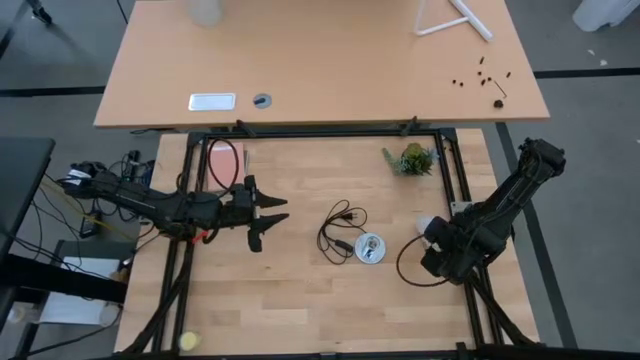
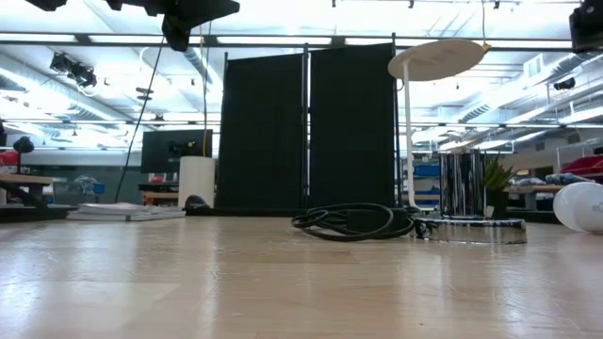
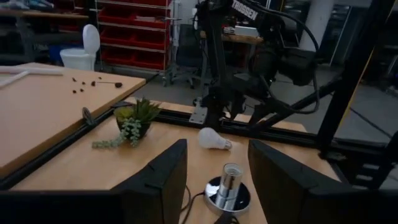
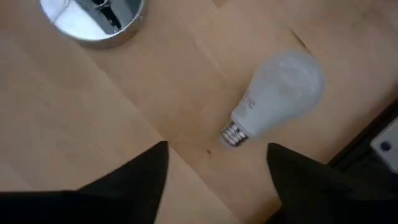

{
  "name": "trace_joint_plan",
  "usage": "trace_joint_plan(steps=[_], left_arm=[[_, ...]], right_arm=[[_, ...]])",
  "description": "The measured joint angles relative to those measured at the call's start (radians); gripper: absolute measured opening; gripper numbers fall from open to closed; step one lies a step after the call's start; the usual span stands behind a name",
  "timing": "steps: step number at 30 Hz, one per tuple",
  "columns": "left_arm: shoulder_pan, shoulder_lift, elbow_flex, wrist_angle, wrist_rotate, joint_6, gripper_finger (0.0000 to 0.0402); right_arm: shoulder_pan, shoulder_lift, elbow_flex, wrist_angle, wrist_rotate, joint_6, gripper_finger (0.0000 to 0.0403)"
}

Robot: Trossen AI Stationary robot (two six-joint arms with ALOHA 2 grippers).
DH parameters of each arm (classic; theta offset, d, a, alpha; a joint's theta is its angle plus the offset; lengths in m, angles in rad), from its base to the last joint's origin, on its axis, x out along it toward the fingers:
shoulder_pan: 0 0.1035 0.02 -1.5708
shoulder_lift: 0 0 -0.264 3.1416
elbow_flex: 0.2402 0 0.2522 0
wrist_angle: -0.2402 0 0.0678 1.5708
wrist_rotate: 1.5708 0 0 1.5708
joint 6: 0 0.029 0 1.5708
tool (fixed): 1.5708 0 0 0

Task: Screw lightbulb
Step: Insert the lightbulb into the lamp

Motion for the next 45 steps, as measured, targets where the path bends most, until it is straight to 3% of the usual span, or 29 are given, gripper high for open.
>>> trace_joint_plan(steps=[4, 8, 16, 22, 31, 38, 45], left_arm=[[0.0, 0.0, 0.0, -0.003, -0.001, 0.006, 0.0176], [0.001, 0.0, -0.001, -0.017, 0.0, 0.002, 0.0176], [-0.005, 0.001, -0.001, -0.057, 0.068, -0.026, 0.0174], [-0.033, 0.001, -0.001, -0.053, 0.07, 0.008, 0.0173], [-0.064, 0.0, -0.001, -0.118, 0.06, 0.059, 0.0173], [-0.077, -0.005, -0.001, -0.126, 0.048, 0.083, 0.0173], [-0.079, -0.015, -0.002, -0.13, 0.046, 0.082, 0.0173]], right_arm=[[-0.011, -0.024, -0.072, 0.018, 0.008, 0.088, 0.0348], [-0.037, -0.015, -0.091, 0.014, 0.055, 0.143, 0.0368], [-0.104, 0.014, -0.145, 0.199, 0.03, 0.141, 0.0353], [-0.108, 0.071, -0.152, 0.172, 0.091, 0.275, 0.0348], [-0.107, 0.232, -0.152, 0.181, 0.055, 0.419, 0.0348], [-0.138, 0.353, -0.151, 0.248, 0.058, 0.402, 0.0348], [-0.184, 0.421, -0.149, 0.378, 0.147, 0.297, 0.0347]])
